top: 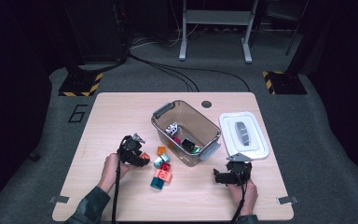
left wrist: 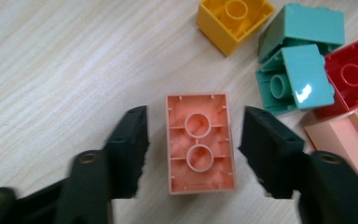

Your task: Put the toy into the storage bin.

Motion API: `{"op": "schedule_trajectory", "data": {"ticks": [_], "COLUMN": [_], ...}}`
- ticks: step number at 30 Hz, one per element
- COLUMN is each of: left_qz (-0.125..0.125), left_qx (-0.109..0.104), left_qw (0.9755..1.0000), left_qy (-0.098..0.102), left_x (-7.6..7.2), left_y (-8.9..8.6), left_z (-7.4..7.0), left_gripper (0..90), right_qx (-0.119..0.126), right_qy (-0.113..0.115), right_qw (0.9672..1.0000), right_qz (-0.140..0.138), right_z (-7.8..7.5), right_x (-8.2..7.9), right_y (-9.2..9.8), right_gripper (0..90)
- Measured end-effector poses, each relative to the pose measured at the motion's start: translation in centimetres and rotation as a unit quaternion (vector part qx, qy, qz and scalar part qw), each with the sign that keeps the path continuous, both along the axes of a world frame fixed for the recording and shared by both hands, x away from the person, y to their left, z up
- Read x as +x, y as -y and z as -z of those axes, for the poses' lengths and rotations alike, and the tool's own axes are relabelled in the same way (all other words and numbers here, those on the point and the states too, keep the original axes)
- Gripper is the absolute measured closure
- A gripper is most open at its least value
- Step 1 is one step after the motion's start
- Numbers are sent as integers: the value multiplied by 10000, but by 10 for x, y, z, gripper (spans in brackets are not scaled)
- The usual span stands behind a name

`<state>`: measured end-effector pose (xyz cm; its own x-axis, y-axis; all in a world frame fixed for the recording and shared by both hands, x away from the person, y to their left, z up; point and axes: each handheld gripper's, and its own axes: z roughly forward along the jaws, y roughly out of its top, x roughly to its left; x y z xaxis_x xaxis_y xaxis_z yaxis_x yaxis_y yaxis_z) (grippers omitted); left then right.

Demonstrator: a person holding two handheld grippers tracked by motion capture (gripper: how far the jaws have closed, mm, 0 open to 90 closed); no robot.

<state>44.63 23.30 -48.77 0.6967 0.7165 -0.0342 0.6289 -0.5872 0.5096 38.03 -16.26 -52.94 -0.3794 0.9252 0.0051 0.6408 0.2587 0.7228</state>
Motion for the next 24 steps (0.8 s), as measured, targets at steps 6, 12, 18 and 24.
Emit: {"op": "schedule_trajectory", "data": {"ticks": [6,12,18,24], "left_qz": [-110,-109,-53,-88], "left_qx": [-71,45,55,1], "left_qw": [9999,9999,9999,9999], "left_qy": [-58,-93,-68,50], "left_x": [7,11,10,9], "left_y": [5,9,9,7], "left_z": [2,5,5,-1], "left_gripper": [273,443,580,586], "right_qx": [-1,-2,-2,-3], "right_qy": [-8,-6,-5,-5], "right_qw": [10000,10000,10000,10000], "right_qz": [18,16,16,15], "right_z": [0,0,0,0], "right_x": [0,0,0,0], "right_y": [0,0,0,0], "right_gripper": [16,15,15,15]}}
